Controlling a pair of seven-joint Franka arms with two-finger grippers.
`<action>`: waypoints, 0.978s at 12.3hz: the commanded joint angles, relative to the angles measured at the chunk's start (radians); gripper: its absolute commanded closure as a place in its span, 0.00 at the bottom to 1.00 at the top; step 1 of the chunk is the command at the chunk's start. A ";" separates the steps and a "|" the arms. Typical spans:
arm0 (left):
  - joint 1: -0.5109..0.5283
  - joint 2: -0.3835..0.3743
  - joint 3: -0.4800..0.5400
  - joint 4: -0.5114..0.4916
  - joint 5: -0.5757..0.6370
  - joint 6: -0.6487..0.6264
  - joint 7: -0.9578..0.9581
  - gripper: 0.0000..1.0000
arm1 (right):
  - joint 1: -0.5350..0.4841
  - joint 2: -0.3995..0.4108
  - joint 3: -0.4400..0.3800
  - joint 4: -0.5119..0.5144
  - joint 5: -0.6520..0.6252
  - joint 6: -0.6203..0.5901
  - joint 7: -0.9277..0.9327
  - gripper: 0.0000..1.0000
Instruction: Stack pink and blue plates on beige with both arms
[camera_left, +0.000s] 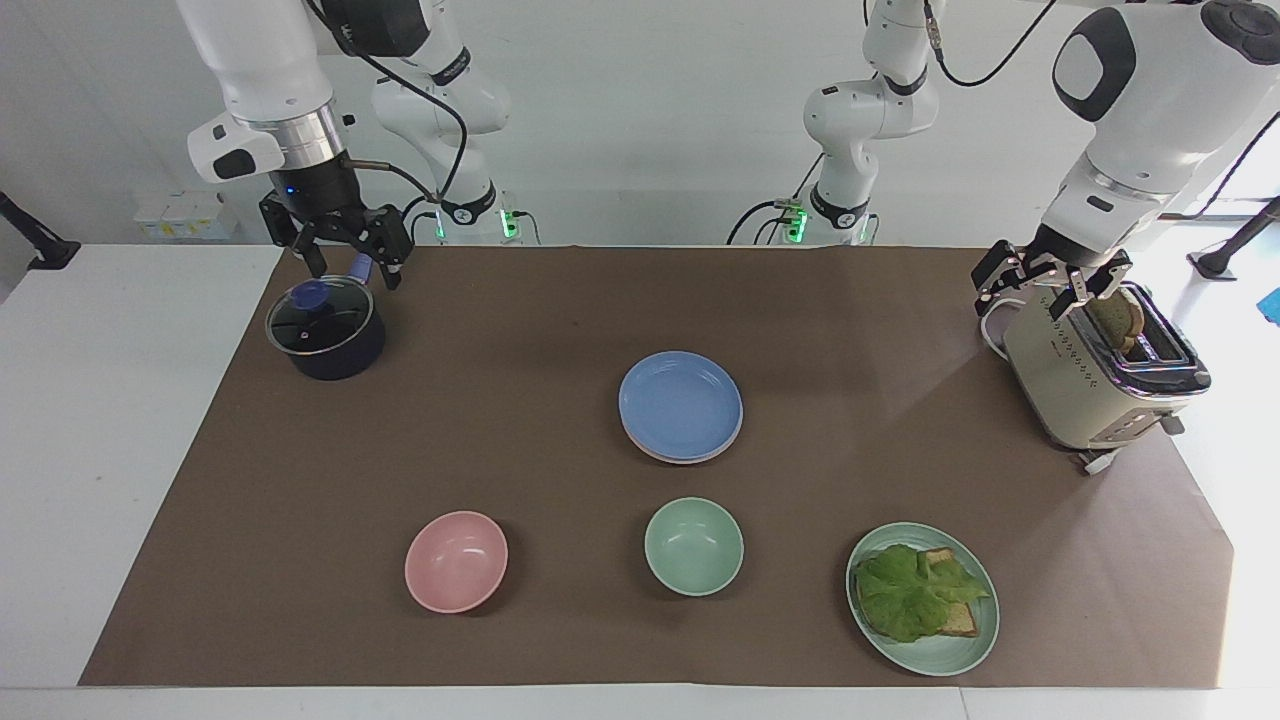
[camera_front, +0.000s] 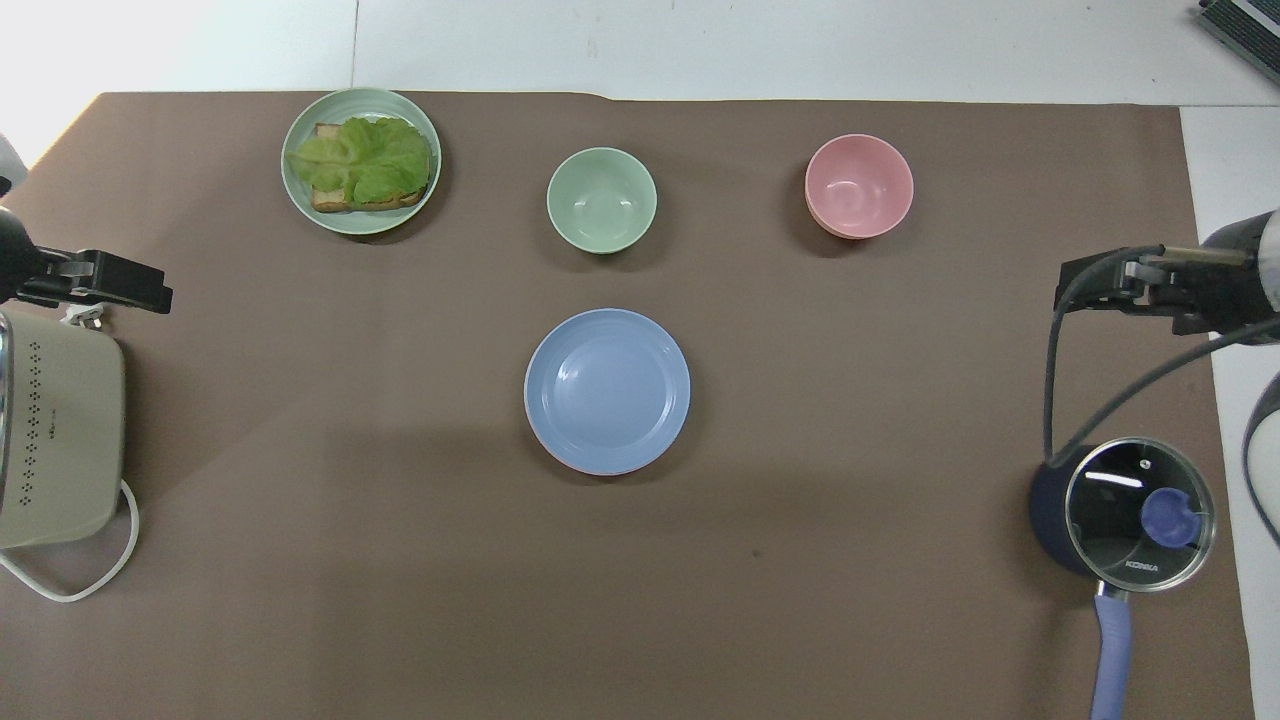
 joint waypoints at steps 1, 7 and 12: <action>0.002 -0.014 0.004 0.004 0.017 -0.018 0.000 0.00 | -0.018 0.022 0.010 0.070 -0.055 -0.102 -0.083 0.00; 0.006 -0.014 0.013 0.004 0.017 -0.019 0.001 0.00 | -0.034 0.008 0.010 0.055 0.001 -0.133 -0.095 0.00; 0.006 -0.014 0.013 0.001 0.017 -0.021 0.001 0.00 | -0.032 -0.015 0.010 0.025 0.004 -0.153 -0.115 0.00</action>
